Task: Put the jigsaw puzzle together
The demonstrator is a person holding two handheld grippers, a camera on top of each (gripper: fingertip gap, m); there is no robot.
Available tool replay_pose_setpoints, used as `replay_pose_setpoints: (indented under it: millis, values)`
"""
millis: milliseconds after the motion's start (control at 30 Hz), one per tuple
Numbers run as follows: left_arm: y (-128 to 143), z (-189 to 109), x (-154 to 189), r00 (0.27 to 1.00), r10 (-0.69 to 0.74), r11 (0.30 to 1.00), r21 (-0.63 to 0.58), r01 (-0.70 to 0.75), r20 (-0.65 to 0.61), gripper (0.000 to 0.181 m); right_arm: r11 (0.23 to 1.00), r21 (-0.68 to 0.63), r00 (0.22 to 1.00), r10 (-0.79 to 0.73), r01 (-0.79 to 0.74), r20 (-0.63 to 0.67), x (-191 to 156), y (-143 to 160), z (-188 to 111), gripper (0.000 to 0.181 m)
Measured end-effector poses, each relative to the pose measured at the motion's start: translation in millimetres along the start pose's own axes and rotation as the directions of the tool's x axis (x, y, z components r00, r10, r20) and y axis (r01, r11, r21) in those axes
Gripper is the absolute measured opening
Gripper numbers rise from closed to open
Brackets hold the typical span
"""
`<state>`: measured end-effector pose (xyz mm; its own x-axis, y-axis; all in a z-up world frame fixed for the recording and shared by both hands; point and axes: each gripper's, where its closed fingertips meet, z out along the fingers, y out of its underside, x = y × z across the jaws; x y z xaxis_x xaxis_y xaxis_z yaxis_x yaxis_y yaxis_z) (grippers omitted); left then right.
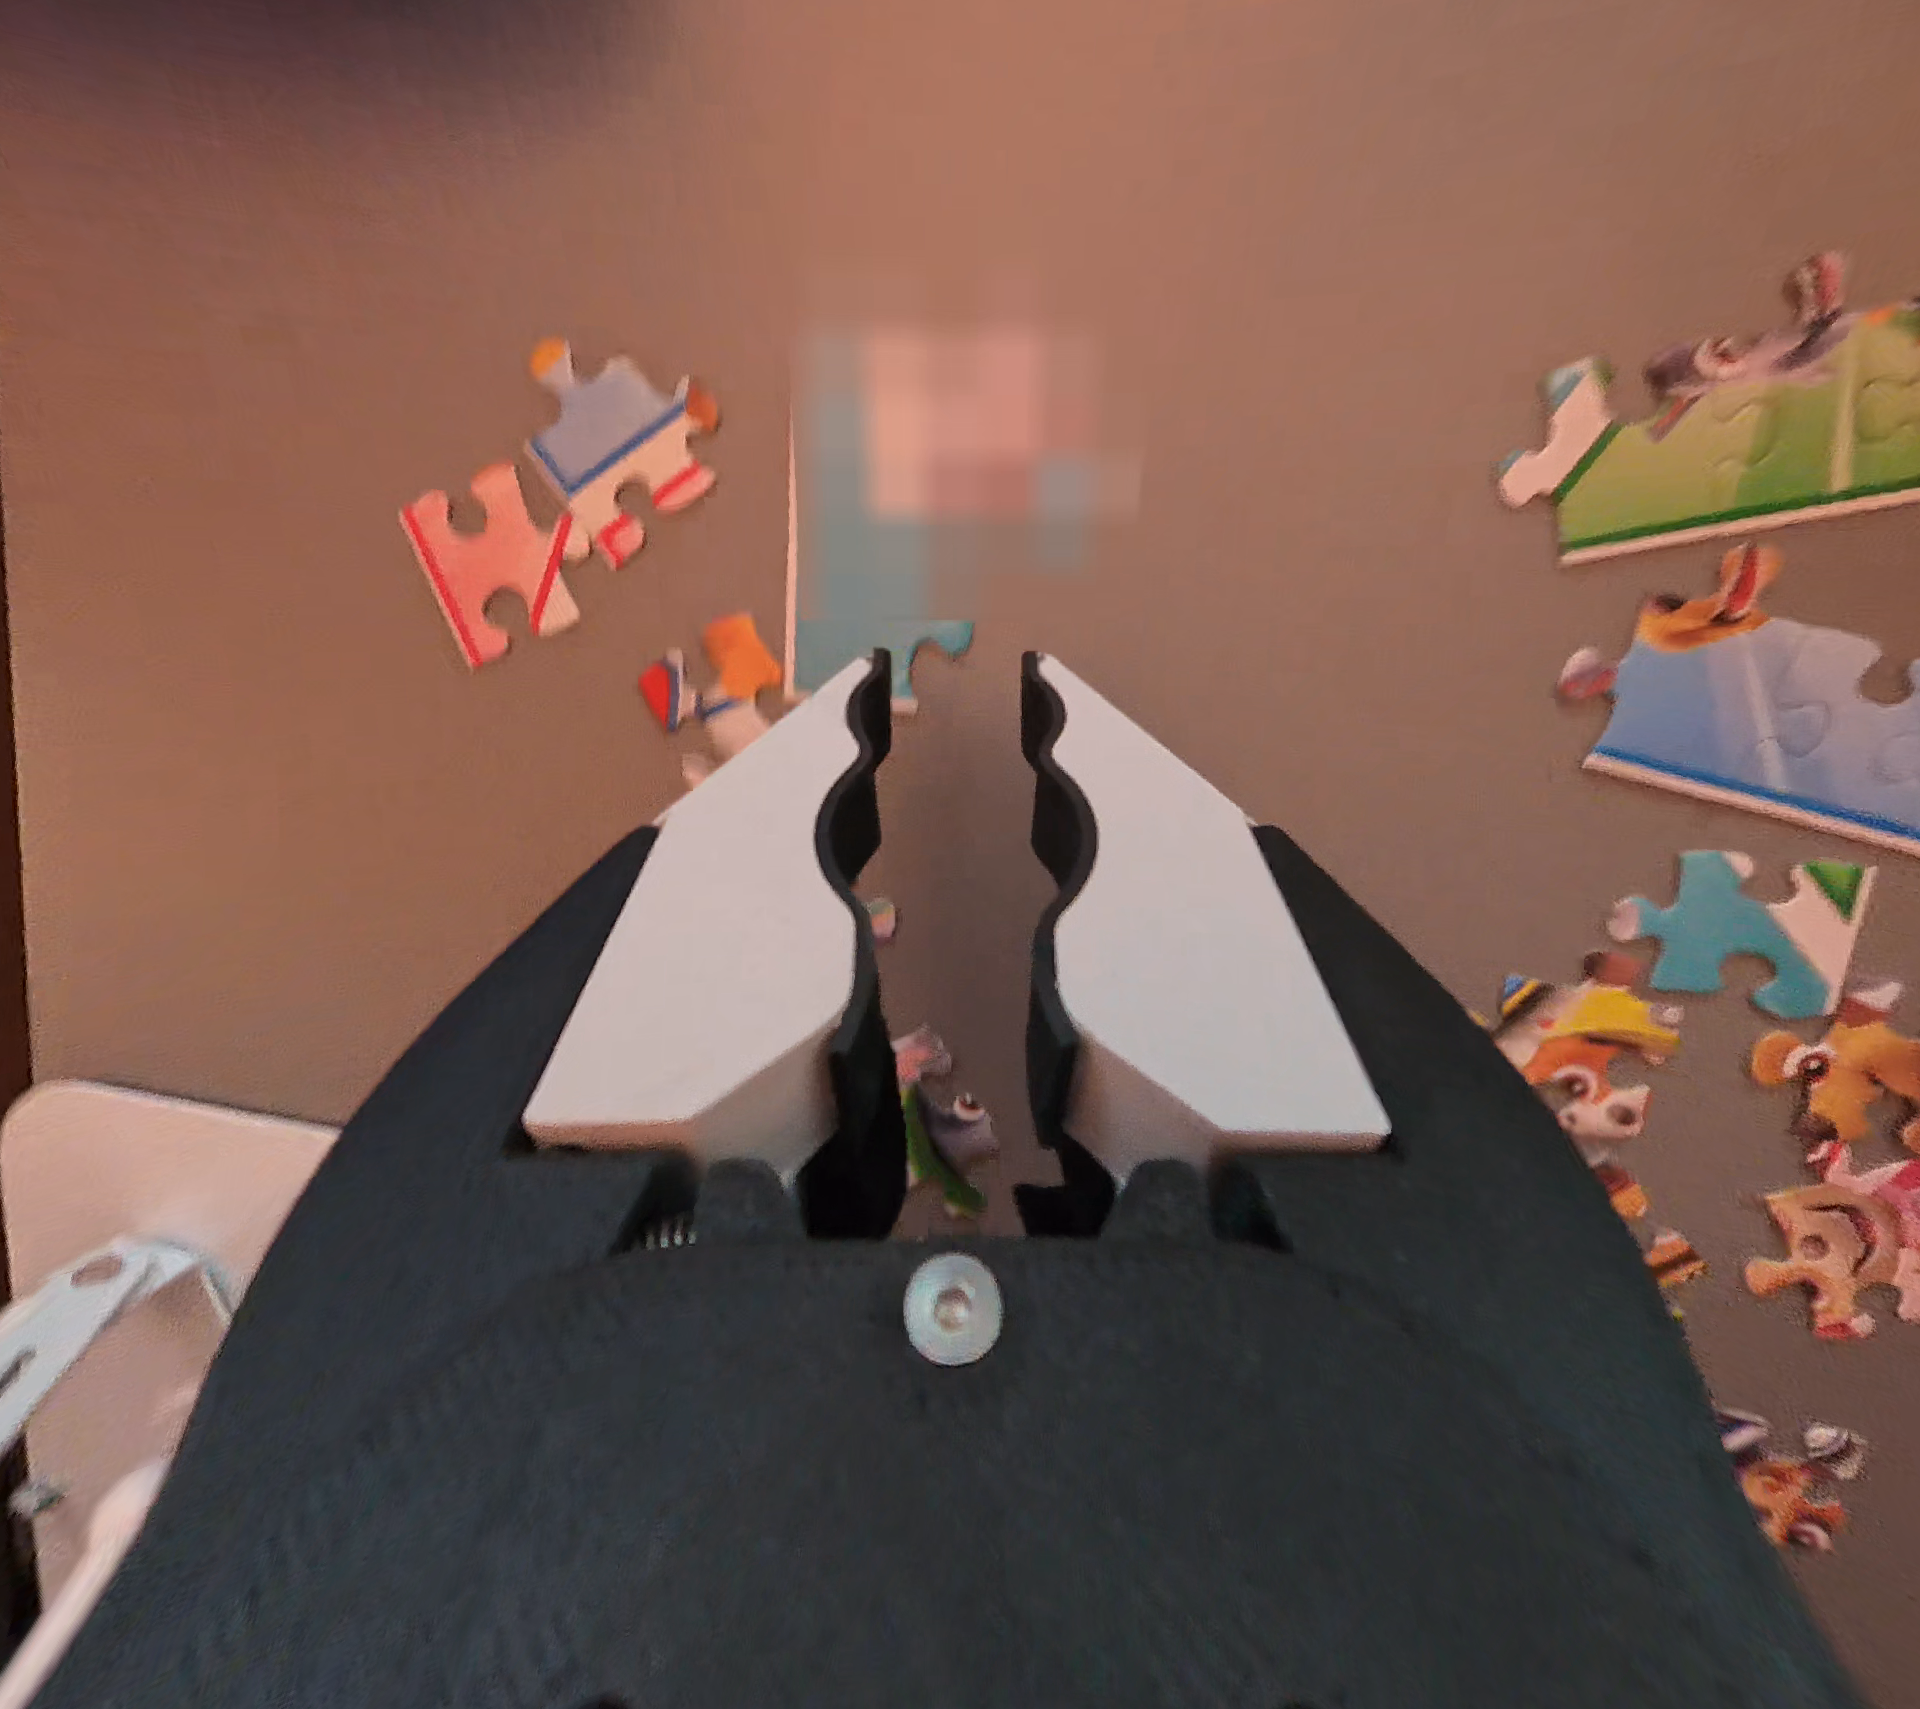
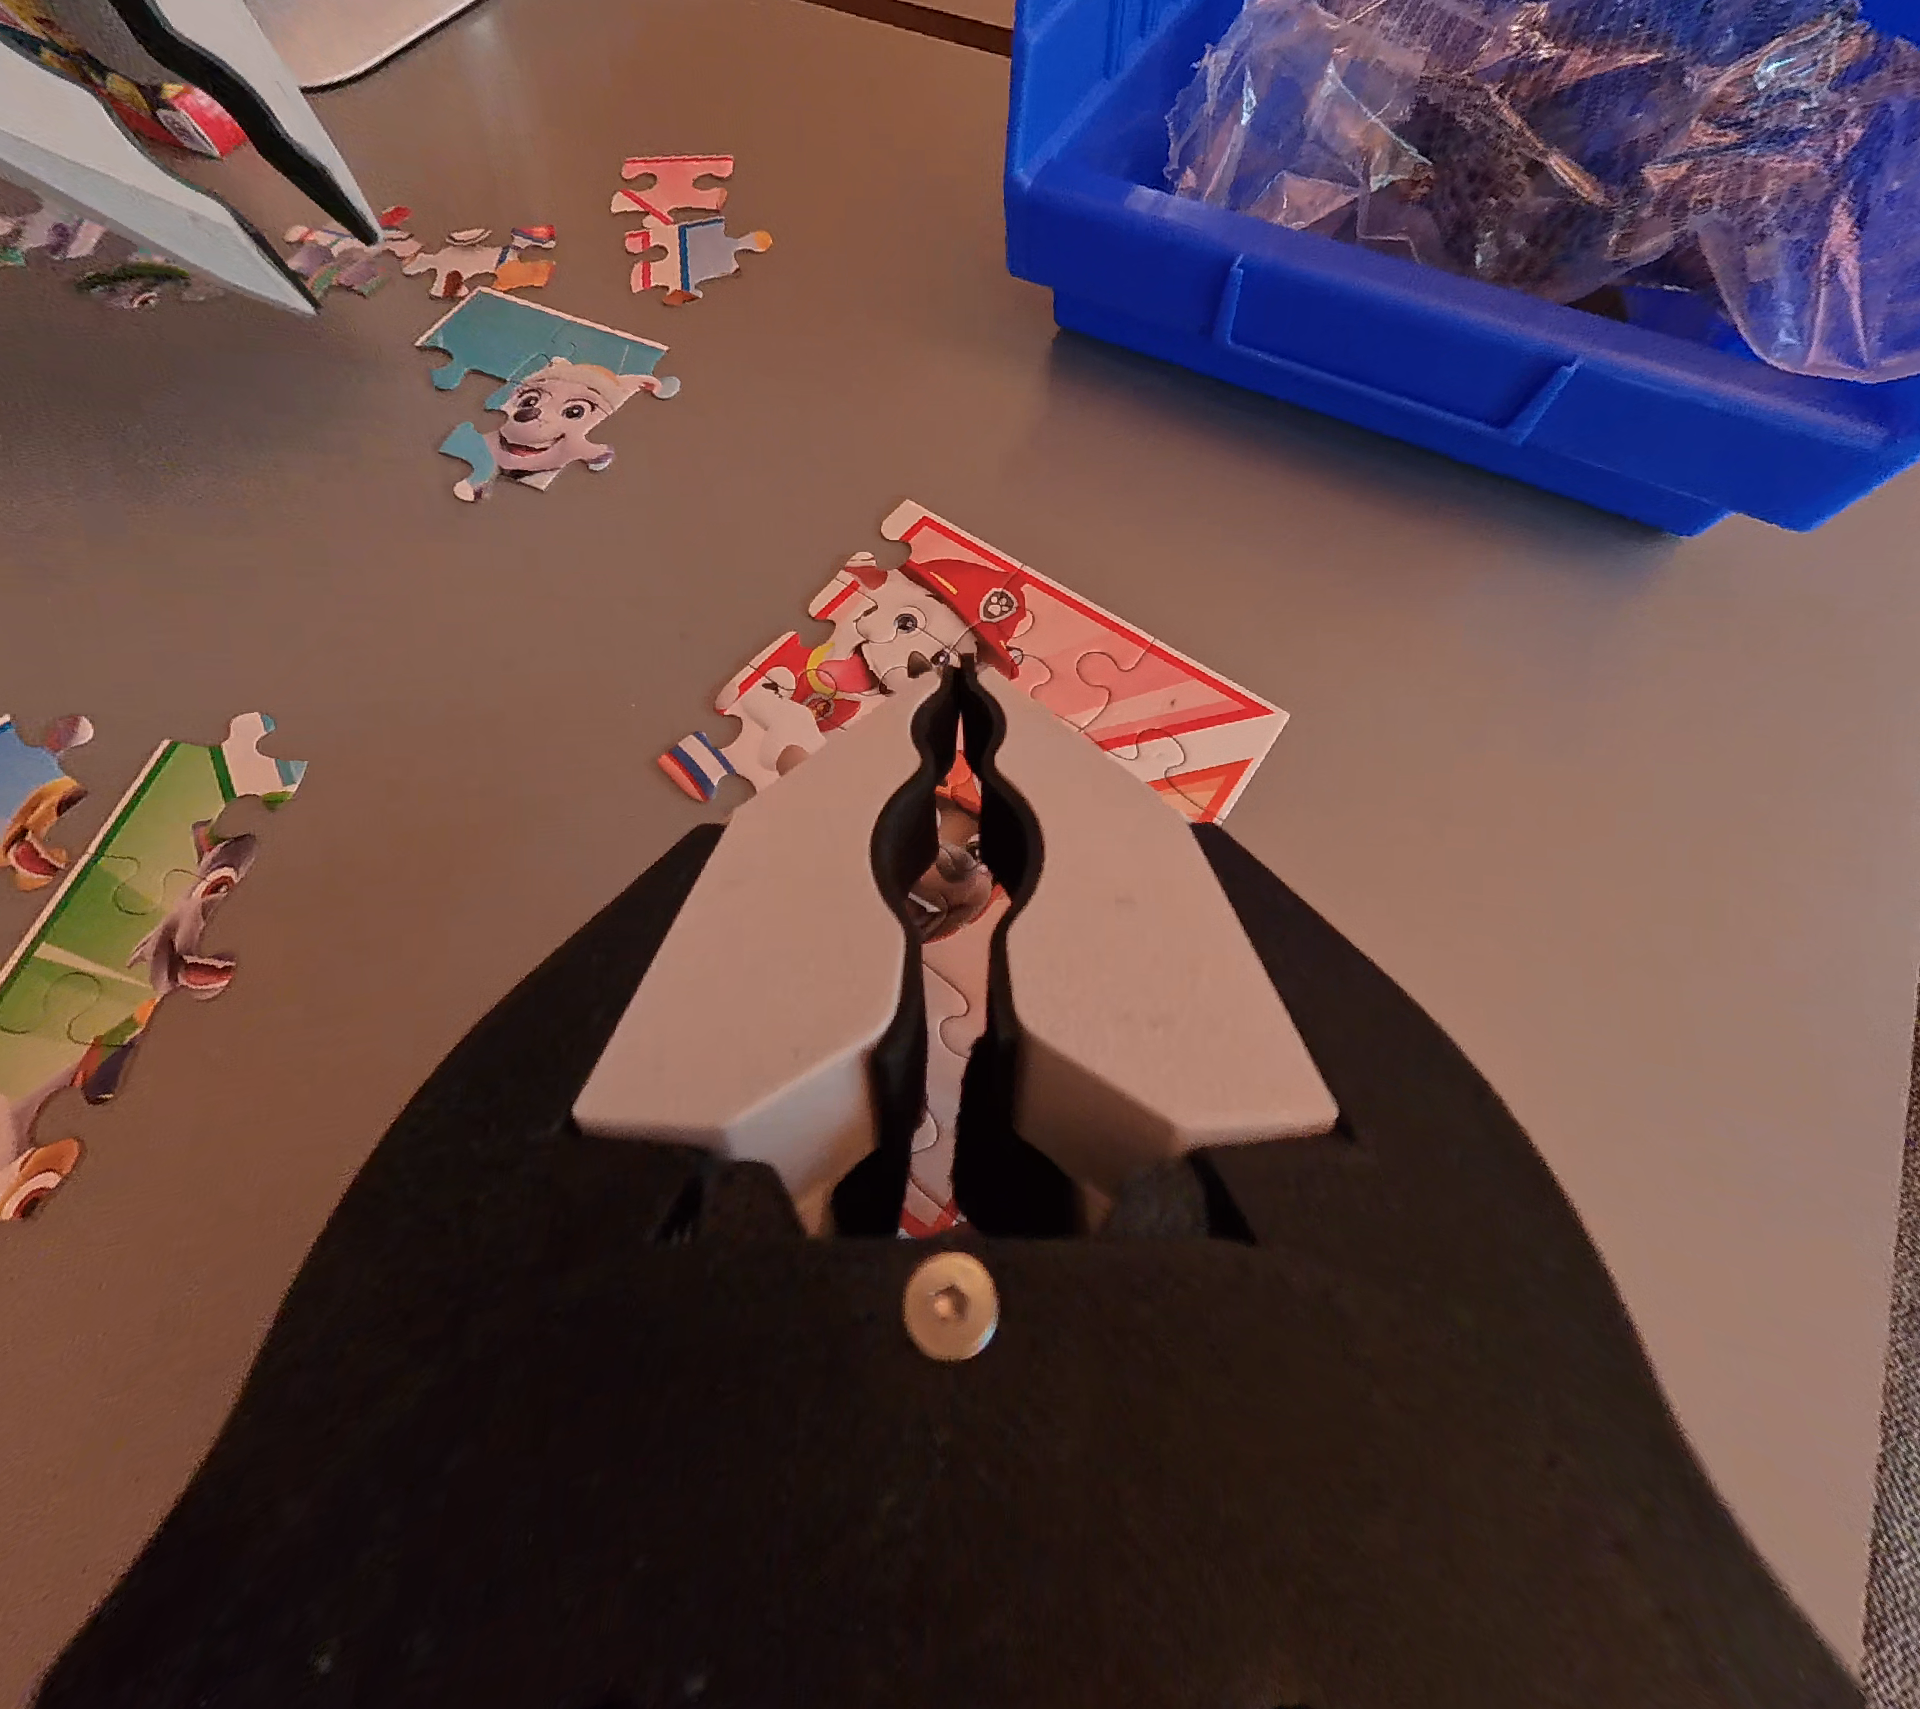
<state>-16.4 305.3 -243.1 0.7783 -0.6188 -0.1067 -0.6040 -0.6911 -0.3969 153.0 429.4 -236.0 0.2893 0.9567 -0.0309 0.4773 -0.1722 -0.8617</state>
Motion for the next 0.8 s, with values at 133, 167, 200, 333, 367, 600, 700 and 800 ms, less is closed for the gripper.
replay_pose_setpoints:
  millis: [133,167,200,333,367,600,700,800]
  values:
    - [30,-5,0,0.999,-0.033,0.999,-0.032,0.034,0.013,0.029,1.0,0.018,1.0,0.011,-0.011,-0.01,4,-2,-3,0.0]
    - [35,-6,-4,0.999,-0.033,0.999,-0.036,0.034,0.037,0.03,0.999,0.027,1.0,0.021,-0.021,-0.01,5,-3,-4,0.0]
    - [37,-7,-6,0.998,-0.035,0.999,-0.028,0.036,0.048,0.032,0.999,0.035,1.0,0.029,-0.028,-0.012,7,-4,-5,0.0]
    - [26,7,-11,0.998,-0.035,0.999,0.012,0.034,0.05,0.033,0.999,0.043,0.999,0.033,-0.033,-0.012,7,-4,-6,0.0]
    - [24,12,-13,0.998,-0.033,0.999,0.007,0.032,0.05,0.034,0.999,0.038,0.999,0.032,-0.032,-0.014,7,-3,-6,0.0]
    - [1,38,-14,0.993,-0.099,0.993,0.054,0.102,-0.063,0.026,0.991,-0.135,0.999,-0.027,0.025,-0.019,4,26,8,0.0]
    - [-8,41,-11,0.996,-0.043,0.997,0.066,0.049,-0.083,0.025,0.977,-0.205,0.998,-0.066,0.064,-0.002,-2,37,13,0.0]
    - [-10,33,-13,0.997,-0.03,0.996,0.084,0.037,-0.076,0.025,0.976,-0.207,0.997,-0.072,0.073,0.012,-5,37,14,0.0]
